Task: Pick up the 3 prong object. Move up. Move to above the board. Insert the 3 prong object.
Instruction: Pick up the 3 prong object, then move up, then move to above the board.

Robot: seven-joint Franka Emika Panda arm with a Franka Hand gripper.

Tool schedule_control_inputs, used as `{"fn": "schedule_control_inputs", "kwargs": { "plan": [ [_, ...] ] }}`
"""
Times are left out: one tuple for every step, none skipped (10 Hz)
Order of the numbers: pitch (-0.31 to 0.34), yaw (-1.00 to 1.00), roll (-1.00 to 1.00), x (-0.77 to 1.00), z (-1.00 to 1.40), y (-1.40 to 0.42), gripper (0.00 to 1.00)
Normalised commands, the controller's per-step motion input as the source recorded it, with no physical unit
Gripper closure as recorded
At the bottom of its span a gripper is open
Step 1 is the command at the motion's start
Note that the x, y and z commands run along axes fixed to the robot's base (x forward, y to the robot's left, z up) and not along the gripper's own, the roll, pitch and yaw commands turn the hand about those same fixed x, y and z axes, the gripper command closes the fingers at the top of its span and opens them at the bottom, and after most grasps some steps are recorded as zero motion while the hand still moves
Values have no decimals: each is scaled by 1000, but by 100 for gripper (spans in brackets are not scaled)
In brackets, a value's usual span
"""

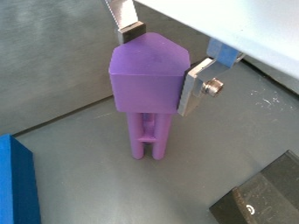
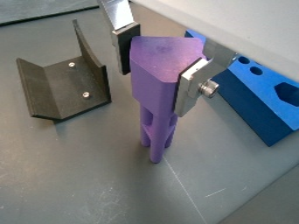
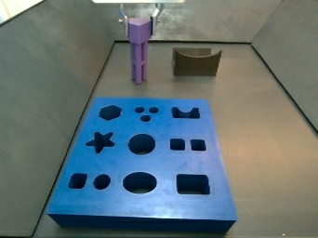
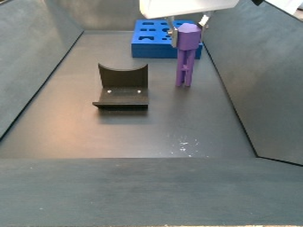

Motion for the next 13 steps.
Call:
{"fn": "schedule_control_inputs", "kwargs": {
  "plan": [
    [0, 0, 0, 0, 0, 0, 100],
    [0, 0, 0, 0, 0, 0, 100],
    [0, 0, 0, 0, 0, 0, 100],
    [0, 0, 0, 0, 833, 0, 100],
    [0, -17, 0, 12, 854, 49, 100],
    [43, -21, 1, -23, 728, 53, 100],
    [58, -24, 3, -17, 584, 41, 100],
    [66, -23, 5, -4, 425, 34, 100],
    [76, -23, 8, 8, 259, 28, 100],
    [517, -283, 186, 255, 1000, 3, 100],
    [524, -261, 182, 261, 1000, 1, 100],
    [421, -173, 135, 245, 1000, -4, 100],
    [313, -112, 91, 228, 1000, -3, 100]
  ]
}}
